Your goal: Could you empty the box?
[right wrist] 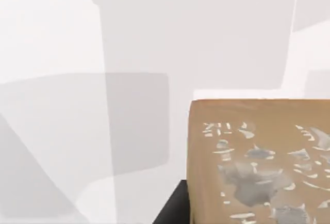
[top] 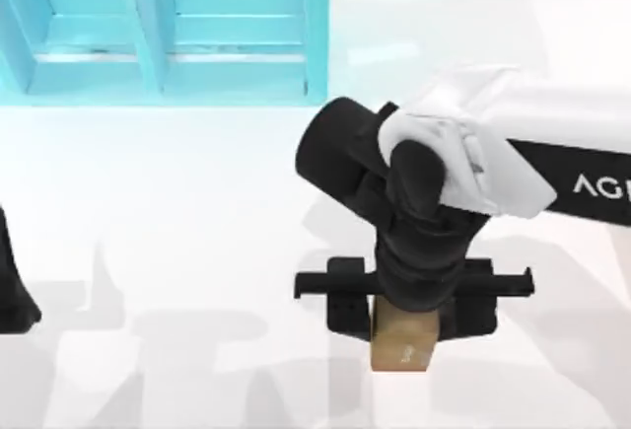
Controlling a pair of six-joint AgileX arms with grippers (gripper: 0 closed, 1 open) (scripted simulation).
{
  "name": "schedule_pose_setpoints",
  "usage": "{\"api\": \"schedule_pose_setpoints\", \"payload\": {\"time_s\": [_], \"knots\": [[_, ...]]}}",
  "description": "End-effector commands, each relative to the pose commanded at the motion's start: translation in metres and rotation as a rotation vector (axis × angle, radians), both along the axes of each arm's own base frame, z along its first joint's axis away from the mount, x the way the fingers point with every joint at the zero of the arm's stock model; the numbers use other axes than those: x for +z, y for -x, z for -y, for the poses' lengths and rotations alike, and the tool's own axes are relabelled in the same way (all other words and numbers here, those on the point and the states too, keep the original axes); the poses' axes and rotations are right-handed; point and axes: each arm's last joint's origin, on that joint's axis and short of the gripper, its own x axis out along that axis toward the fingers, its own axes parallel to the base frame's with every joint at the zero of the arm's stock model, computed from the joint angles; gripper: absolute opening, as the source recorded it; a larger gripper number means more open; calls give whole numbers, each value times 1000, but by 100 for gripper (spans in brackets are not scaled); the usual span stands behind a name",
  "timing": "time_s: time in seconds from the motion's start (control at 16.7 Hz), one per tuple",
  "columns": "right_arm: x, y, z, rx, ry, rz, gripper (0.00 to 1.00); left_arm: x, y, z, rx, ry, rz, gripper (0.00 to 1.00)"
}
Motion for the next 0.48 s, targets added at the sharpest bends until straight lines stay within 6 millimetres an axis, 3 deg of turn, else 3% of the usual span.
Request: {"api": "schedule_pose_setpoints", "payload": {"time_s": [0.36, 0.48], "knots": [[0, 2, -2, -3, -4, 2, 0, 0, 0, 0, 0, 0, 0, 100], [-10, 2, -3, 0, -5, 4, 0, 0, 0, 0, 0, 0, 0, 100]]}}
